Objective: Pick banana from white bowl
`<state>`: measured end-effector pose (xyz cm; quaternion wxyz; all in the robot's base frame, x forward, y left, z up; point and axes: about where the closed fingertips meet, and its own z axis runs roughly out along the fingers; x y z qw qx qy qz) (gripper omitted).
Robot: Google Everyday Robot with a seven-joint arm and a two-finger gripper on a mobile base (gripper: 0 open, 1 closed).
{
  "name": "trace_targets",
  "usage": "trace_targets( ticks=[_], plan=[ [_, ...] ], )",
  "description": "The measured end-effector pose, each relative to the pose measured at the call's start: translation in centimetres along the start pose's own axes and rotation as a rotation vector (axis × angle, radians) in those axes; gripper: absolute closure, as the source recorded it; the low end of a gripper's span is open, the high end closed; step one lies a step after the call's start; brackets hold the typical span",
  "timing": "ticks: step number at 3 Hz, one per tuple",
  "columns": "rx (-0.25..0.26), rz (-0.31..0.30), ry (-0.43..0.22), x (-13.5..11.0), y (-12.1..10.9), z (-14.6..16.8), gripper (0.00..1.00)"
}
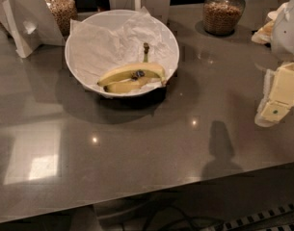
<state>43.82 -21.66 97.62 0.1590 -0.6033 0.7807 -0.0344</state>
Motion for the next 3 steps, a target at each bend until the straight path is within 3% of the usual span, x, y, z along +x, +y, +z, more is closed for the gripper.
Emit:
trace_targets(
  ticks=[1,2,3],
  plan=[
    [0.001,0.0,-0.001,0.0,0.0,0.0,0.0],
    [0.018,0.007,-0.068,-1.5,-1.2,0.8,0.0],
    [0.038,0.025,-0.179,-4.3,-3.8,2.3,0.0]
  ],
)
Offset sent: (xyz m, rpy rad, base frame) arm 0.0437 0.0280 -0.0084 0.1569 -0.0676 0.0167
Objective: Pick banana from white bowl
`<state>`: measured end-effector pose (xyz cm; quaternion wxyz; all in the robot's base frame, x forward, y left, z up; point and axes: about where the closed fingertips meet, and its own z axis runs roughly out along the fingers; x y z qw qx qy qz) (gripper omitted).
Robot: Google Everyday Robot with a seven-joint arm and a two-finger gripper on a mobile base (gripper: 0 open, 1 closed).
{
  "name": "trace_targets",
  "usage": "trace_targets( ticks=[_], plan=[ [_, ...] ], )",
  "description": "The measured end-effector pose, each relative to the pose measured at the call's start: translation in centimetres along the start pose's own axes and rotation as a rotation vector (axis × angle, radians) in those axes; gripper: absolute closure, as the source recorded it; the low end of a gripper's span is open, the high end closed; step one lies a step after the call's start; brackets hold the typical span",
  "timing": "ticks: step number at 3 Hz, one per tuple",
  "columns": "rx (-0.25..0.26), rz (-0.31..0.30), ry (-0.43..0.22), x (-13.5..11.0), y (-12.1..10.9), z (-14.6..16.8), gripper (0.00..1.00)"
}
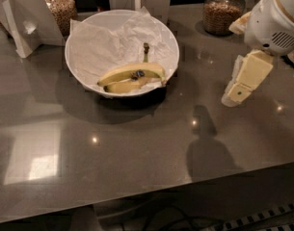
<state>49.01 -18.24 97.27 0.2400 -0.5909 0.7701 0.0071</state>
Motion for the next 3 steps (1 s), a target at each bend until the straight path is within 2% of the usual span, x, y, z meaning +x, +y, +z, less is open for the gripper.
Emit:
trace_targets(
  ticks=[1,2,3],
  plan=[
    [0.011,-0.013,-0.126,-4.4,-2.5,2.2,0.0],
    [-0.003,-0.052,-0.22,-9.0,-3.8,4.1,0.0],
    [-0.013,-0.093,-0.275,-12.6,-4.3,6.7,0.0]
  ],
)
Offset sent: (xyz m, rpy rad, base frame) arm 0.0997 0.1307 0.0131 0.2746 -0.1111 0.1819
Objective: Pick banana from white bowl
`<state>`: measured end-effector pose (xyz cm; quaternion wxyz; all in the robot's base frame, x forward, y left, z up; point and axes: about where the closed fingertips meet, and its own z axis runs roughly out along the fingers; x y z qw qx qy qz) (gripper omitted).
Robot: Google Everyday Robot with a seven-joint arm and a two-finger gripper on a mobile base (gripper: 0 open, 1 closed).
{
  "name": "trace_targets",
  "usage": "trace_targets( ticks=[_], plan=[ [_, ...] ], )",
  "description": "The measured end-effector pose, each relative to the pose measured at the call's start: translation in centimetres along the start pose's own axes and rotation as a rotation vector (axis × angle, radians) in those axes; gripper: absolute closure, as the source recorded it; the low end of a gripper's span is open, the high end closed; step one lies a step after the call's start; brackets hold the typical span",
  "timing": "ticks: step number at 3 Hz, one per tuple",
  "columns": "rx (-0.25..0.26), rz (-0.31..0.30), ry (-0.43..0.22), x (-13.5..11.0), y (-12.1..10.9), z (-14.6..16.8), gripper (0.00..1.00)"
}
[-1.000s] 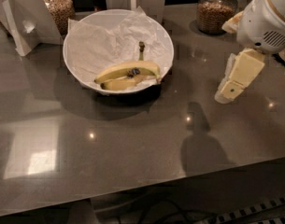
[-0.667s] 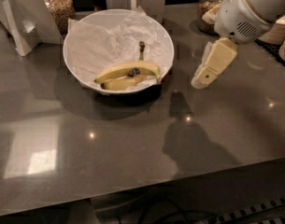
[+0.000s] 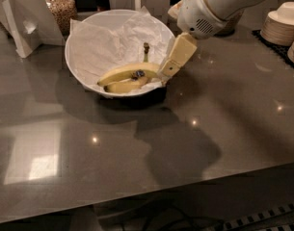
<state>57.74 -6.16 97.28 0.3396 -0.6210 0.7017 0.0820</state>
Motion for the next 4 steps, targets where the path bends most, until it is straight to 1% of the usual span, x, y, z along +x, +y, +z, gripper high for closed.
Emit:
trace_targets(
  ticks=[1,2,3,4],
  plan=[
    [0.019,-0.106,-0.003,-2.8,0.0,4.0,0.0],
    [0.019,-0.107,-0.004,-2.9,0.0,4.0,0.0],
    [0.025,-0.135,-0.031,-4.0,-0.9,5.5,0.19],
    [0.014,-0.138,-0.049,-4.4,-1.3,6.9,0.42]
  ],
)
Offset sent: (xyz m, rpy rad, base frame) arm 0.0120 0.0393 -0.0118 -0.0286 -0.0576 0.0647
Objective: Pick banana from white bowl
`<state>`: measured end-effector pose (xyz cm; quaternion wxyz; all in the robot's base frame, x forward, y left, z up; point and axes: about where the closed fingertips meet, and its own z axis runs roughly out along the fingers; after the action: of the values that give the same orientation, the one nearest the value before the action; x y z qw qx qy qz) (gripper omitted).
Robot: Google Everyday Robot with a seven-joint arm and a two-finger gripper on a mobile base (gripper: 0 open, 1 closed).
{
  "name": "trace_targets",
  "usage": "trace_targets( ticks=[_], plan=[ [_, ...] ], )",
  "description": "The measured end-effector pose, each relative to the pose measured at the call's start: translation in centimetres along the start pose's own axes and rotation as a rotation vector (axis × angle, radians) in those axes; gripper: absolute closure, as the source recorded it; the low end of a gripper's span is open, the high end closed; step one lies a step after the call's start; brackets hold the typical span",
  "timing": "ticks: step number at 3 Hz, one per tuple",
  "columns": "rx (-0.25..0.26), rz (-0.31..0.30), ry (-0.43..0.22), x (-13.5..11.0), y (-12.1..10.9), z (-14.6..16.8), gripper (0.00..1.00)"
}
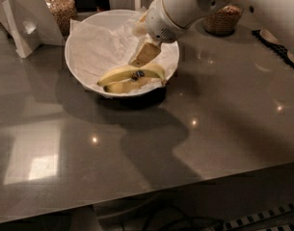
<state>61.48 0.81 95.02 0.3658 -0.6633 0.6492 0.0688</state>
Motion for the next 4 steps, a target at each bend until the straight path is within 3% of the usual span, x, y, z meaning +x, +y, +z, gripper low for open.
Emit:
trace_targets(
  ticks=[1,4],
  plan=[
    [-0.022,0.015,-0.005,0.4,0.2,0.9,0.51],
    [-0.095,0.066,-0.004,1.6,1.3,3.1,0.46]
  ],
)
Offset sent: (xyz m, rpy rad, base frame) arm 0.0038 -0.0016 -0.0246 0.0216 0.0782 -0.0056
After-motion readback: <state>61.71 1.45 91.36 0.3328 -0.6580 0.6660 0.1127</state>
